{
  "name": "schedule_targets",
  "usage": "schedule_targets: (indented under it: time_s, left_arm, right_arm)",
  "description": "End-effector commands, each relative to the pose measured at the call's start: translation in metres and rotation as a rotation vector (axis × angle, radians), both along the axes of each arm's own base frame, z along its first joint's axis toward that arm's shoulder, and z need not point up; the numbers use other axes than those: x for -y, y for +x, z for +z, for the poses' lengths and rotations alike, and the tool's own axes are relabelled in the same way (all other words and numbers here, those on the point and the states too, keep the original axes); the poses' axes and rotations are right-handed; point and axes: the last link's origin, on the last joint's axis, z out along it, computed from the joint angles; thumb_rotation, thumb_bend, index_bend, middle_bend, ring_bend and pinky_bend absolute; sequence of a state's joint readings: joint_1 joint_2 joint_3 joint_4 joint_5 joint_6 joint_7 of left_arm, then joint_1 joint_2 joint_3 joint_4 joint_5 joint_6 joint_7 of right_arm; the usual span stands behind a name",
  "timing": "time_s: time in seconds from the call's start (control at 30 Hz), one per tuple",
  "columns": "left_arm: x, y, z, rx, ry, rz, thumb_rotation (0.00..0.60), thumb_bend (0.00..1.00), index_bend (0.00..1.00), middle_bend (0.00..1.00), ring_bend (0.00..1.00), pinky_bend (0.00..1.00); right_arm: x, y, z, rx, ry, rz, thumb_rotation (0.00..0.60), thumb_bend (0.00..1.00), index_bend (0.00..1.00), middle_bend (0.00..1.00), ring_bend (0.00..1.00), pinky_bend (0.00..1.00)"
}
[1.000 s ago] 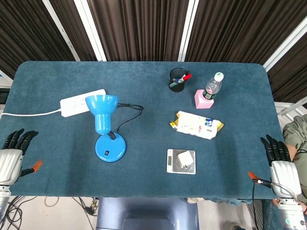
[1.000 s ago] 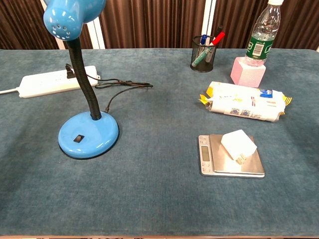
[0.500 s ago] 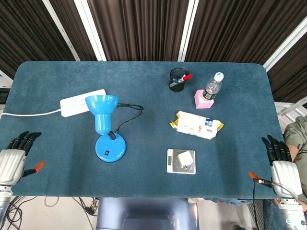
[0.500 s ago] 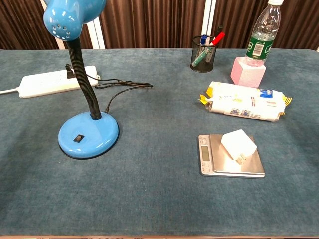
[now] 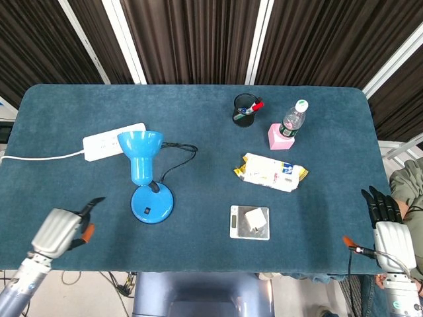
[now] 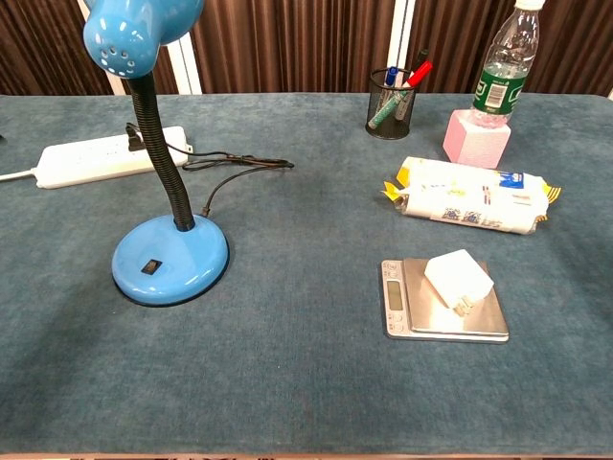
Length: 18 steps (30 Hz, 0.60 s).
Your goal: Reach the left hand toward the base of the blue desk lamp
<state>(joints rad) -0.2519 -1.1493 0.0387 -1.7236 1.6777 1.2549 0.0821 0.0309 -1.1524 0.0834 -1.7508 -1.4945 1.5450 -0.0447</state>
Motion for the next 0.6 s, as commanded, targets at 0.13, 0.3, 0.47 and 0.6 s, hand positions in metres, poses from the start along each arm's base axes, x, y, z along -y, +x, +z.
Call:
schedule_targets:
  time_s: [0.13, 0.3, 0.47, 0.6]
  left_arm:
    - [-0.012, 0.009, -0.047, -0.077, -0.168, 0.004, 0.6, 0.51, 0.1, 0.73, 0.8, 0.85]
    - [-0.018, 0.011, -0.066, -0.106, -0.203, 0.028, 0.6, 0.51, 0.09, 0.74, 0.8, 0.86]
    - [-0.025, 0.012, -0.08, -0.131, -0.224, 0.038, 0.6, 0.51, 0.08, 0.74, 0.8, 0.86]
    - [-0.029, 0.013, -0.086, -0.146, -0.229, 0.048, 0.6, 0.51, 0.07, 0.74, 0.8, 0.86]
  right_arm:
    - [0.0, -0.001, 0.001, -0.001, -0.004, -0.01, 0.6, 0.11, 0.0, 0.02, 0.04, 0.0]
    - [0.001, -0.002, 0.003, 0.003, -0.007, -0.012, 0.6, 0.11, 0.0, 0.02, 0.04, 0.0]
    - [0.0, -0.002, 0.006, 0.004, -0.013, -0.011, 0.6, 0.11, 0.0, 0.02, 0.04, 0.0]
    - [0.001, -0.003, 0.006, 0.005, -0.015, -0.014, 0.6, 0.11, 0.0, 0.02, 0.04, 0.0]
